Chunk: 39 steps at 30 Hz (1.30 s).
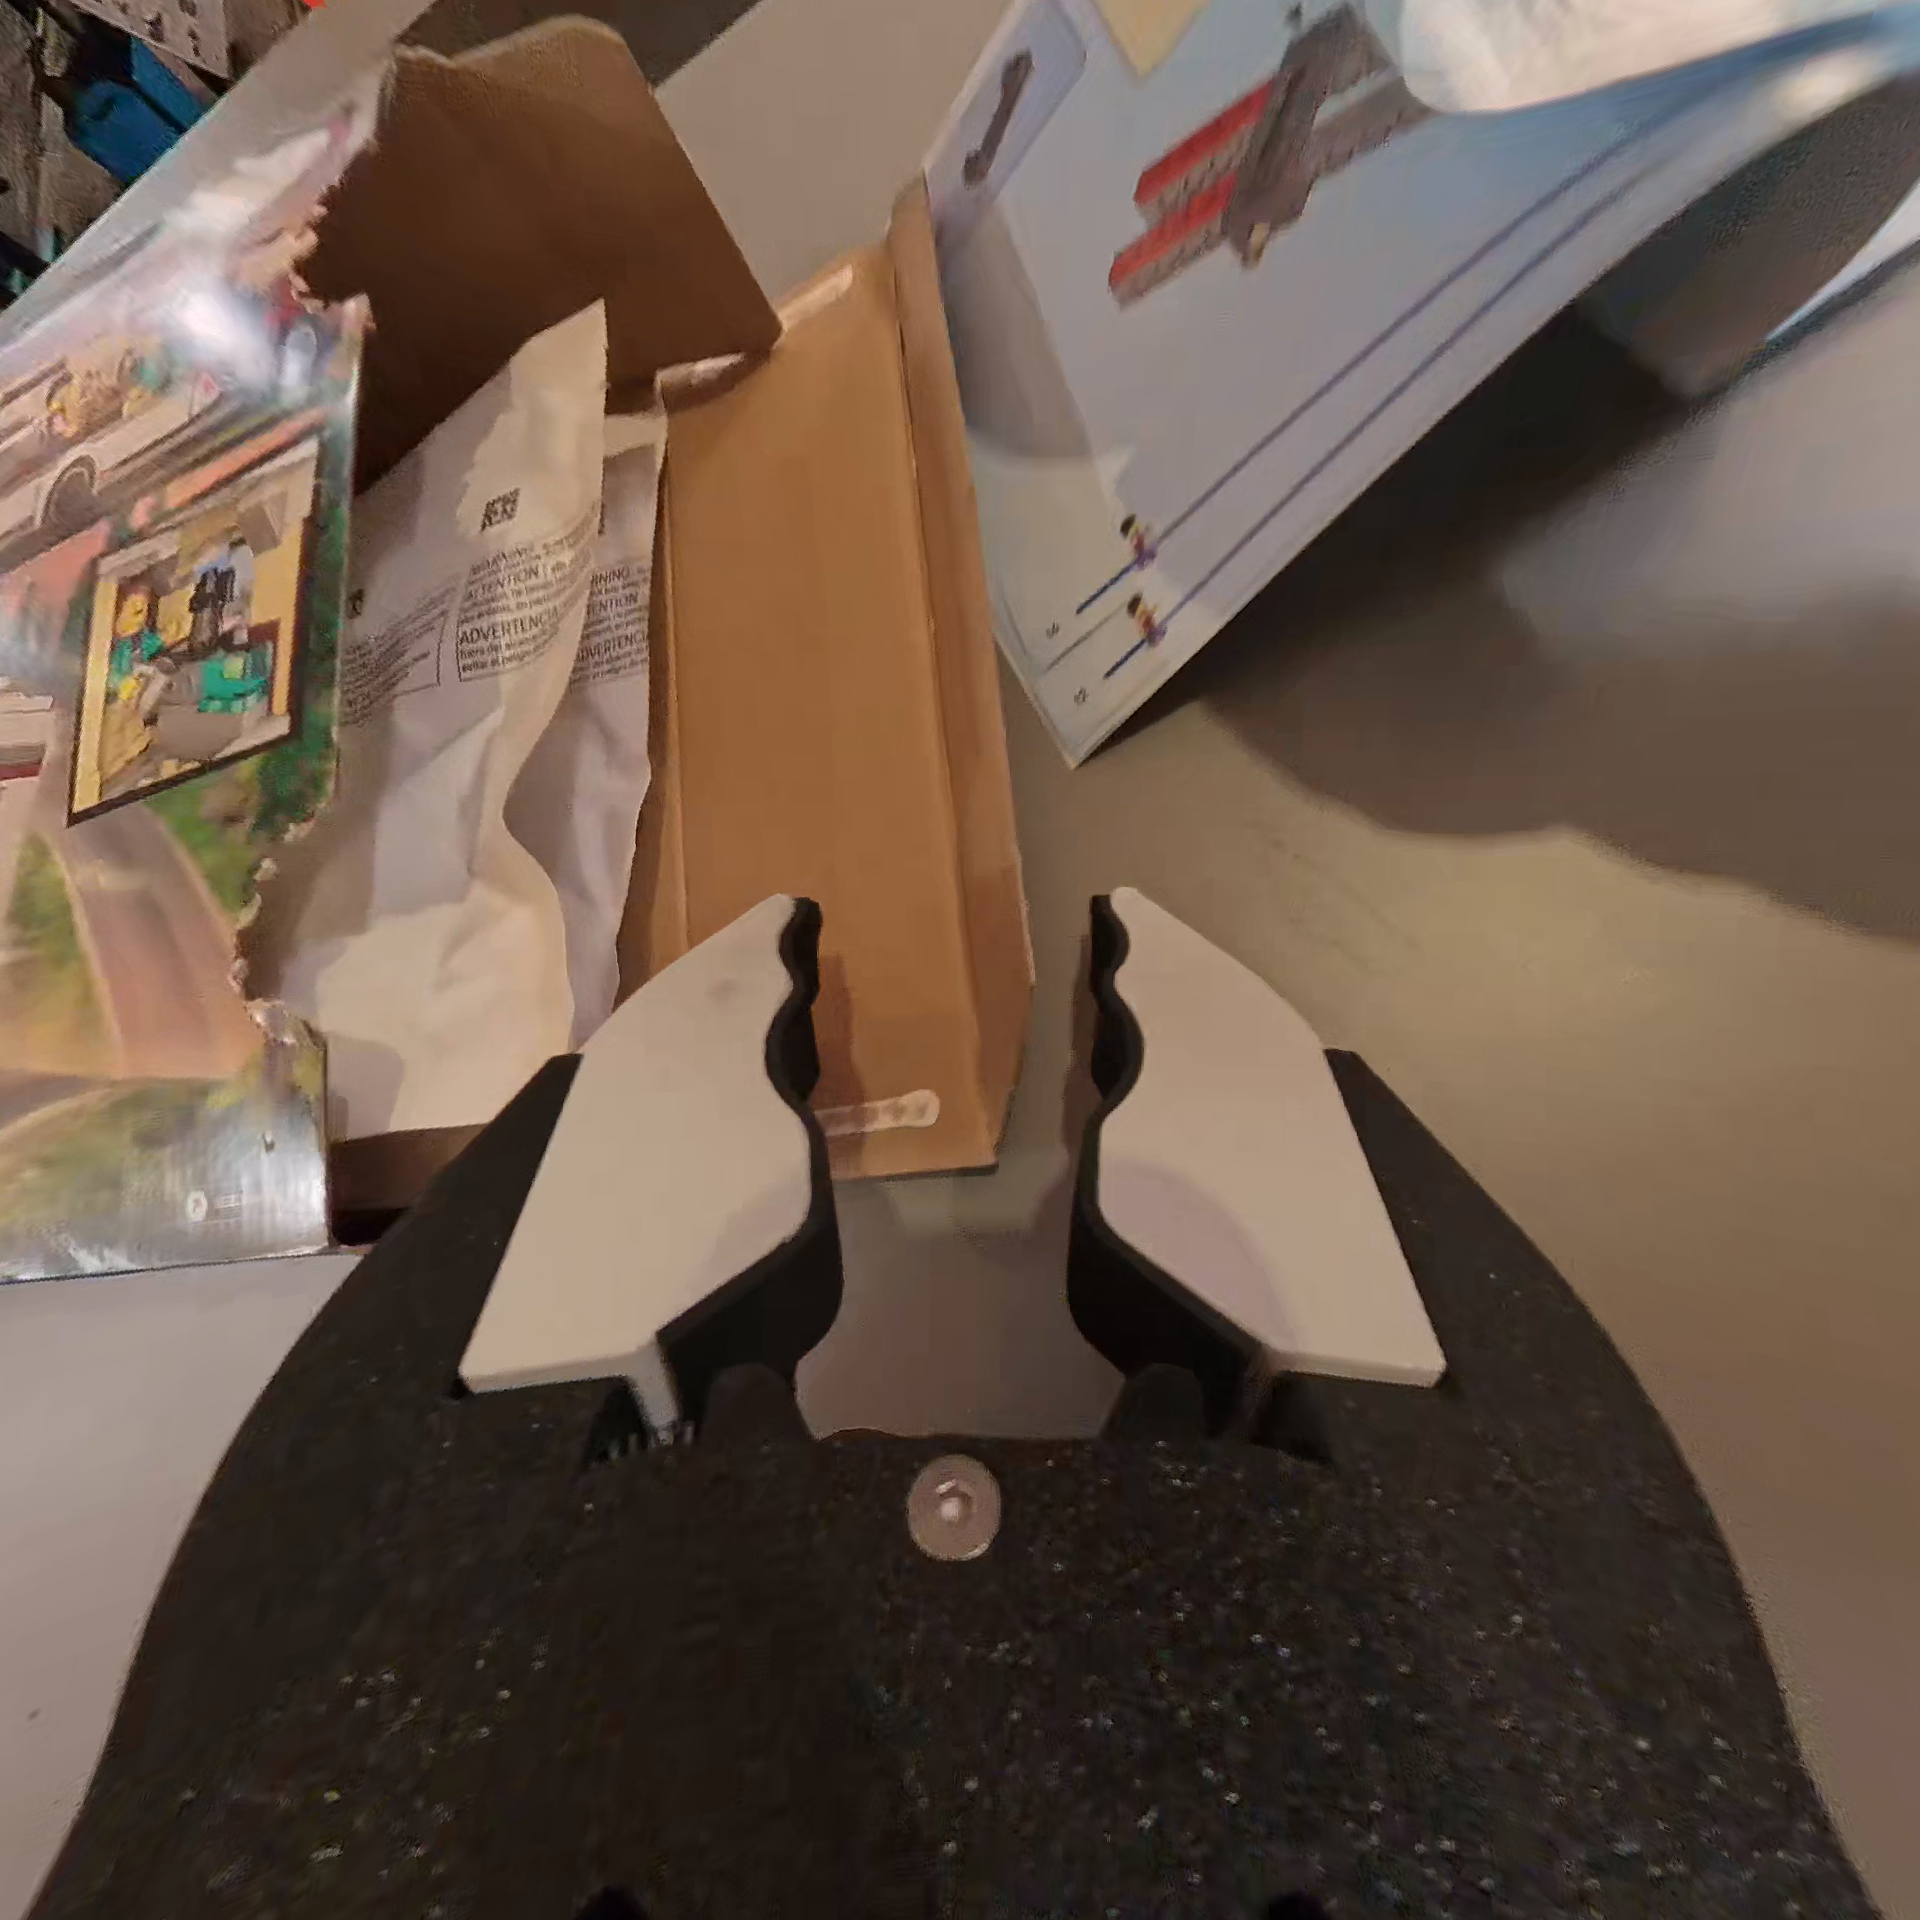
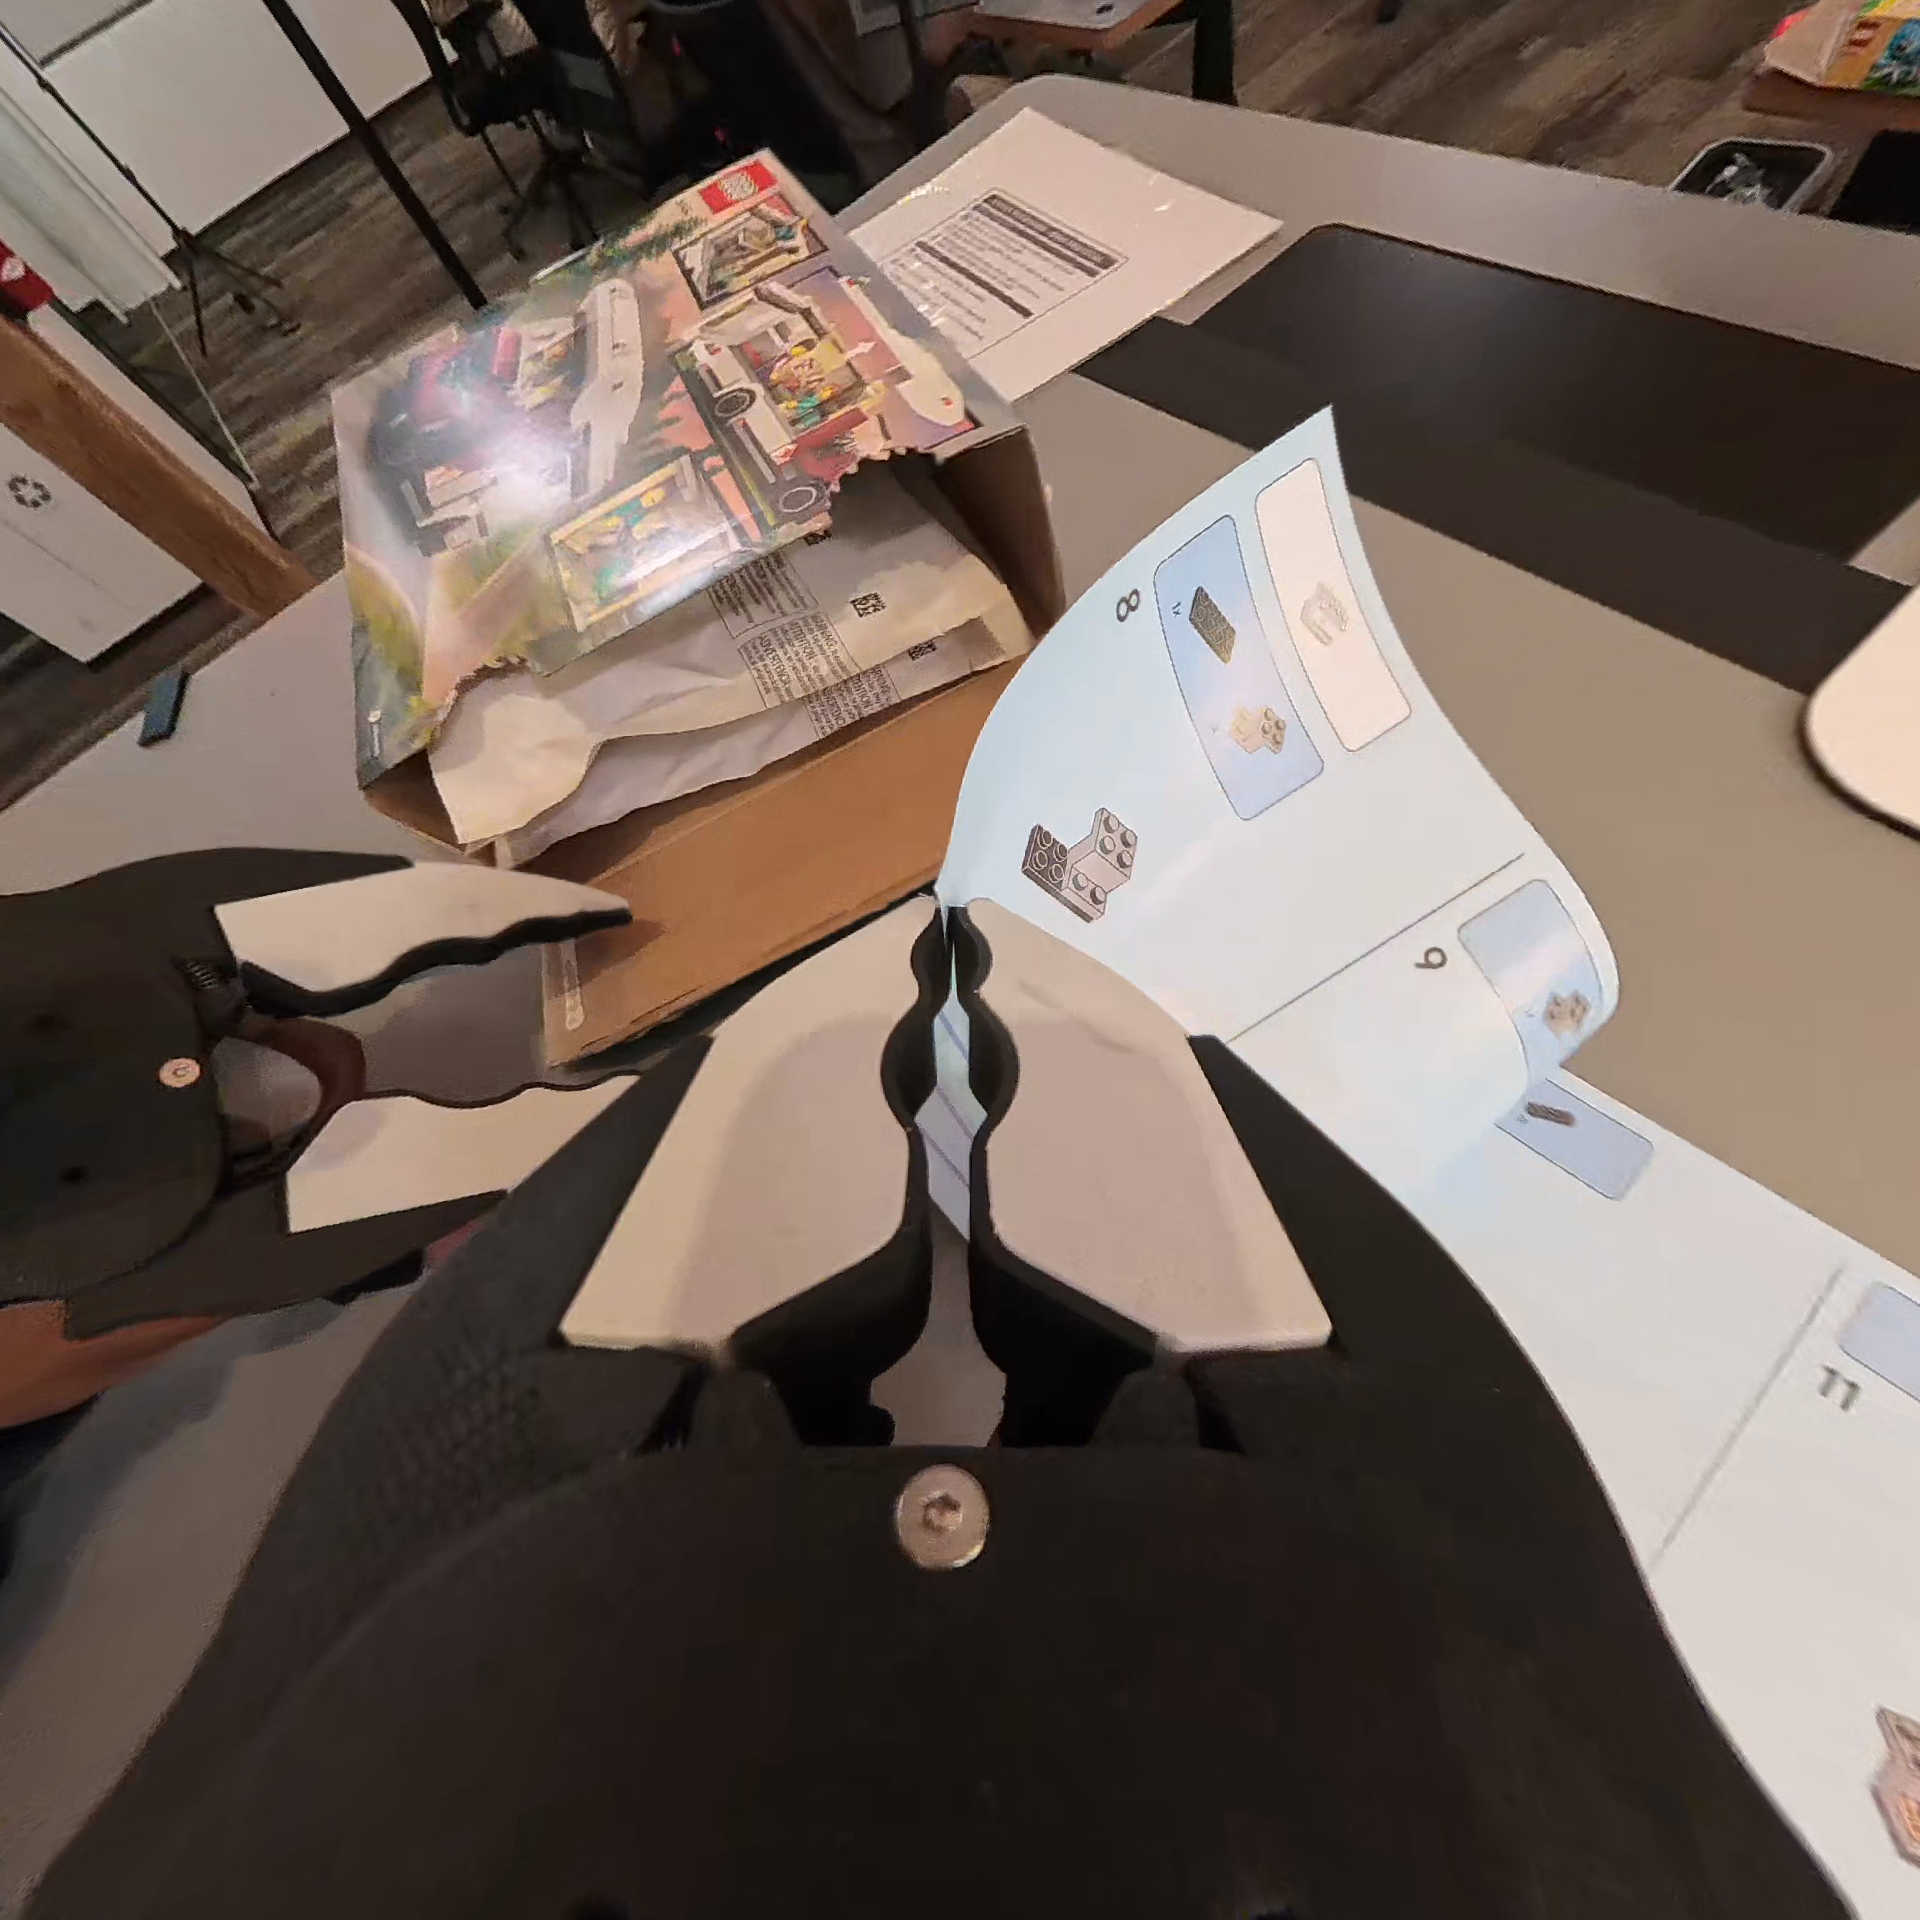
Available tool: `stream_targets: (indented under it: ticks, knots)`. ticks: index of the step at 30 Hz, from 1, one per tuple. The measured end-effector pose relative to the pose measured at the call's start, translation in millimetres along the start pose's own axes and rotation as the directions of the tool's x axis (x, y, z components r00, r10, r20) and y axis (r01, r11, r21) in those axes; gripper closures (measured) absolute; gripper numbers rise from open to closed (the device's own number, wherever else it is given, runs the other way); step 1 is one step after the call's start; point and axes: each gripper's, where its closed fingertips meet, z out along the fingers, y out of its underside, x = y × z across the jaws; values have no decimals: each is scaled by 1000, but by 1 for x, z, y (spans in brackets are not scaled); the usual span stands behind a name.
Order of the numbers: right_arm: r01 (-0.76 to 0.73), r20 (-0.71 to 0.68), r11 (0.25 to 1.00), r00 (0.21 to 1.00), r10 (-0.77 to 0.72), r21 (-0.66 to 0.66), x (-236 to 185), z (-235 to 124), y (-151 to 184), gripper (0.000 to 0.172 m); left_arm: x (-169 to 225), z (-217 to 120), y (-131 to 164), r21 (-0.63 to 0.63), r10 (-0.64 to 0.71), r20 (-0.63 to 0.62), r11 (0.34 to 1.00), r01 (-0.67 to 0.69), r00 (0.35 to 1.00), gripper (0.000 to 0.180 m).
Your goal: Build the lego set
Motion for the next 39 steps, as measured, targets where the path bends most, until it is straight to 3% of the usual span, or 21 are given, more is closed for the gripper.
stream_targets:
  ticks: [6,11,17,26,34,39]
  knots:
    - [126,-53,991,990,-128,-47,-14,11,8,172,-1,4,5,2,38,-7,999,-38,999,177]
    - [170,-63,981,982,-176,-94,-19,16,17,172,-15,0,-3,69,-90,9,994,89,996,179]
    - [237,-62,952,966,-253,-195,-23,30,35,172,-51,-26,-23,242,-264,7,936,254,965,178]
    - [354,-64,867,914,-399,-351,-27,58,61,166,-48,-26,-22,243,-143,-17,960,142,990,178]
    - [499,-38,752,822,-568,-431,-42,71,72,145,-23,8,0,104,41,-89,994,-32,995,177]
    - [500,-90,780,818,-568,-376,-38,57,64,142,-21,11,0,108,88,-113,991,-76,990,176]
